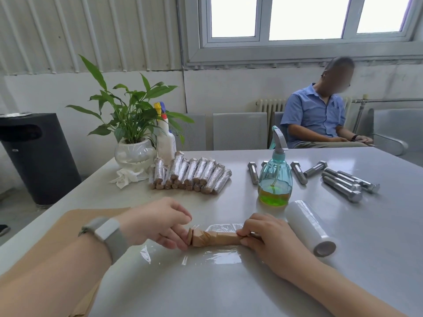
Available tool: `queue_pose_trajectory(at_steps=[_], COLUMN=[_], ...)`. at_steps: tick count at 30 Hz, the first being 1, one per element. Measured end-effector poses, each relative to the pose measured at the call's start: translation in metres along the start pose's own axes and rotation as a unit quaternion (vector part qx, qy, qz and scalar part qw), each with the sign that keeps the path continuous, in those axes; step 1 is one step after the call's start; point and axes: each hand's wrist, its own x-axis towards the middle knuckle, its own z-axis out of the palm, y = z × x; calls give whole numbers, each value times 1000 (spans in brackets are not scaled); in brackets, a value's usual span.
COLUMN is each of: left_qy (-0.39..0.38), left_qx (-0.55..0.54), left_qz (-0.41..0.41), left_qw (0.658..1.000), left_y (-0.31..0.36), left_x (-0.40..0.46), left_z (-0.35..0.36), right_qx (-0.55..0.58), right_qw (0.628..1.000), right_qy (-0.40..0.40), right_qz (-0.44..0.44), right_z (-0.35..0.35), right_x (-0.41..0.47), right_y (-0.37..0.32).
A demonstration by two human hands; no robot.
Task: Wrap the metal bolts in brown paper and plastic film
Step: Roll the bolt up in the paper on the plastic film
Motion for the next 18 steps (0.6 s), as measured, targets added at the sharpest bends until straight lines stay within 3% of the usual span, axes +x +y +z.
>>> queue_pose_trajectory(at_steps=[11,18], left_qy=[149,212], left_qx=[-249,-246], left_qz=[49,99], left_qw=[956,941], left_y=[-37,-47], left_x=[-13,-13], left_z=[31,51], right_qx=[-1,-2], right_qw=[1000,1000], right_qy=[0,2], right_qz=[1,-6], right_z=[-1,0], right_x=[1,1], right_y=[-2,-1])
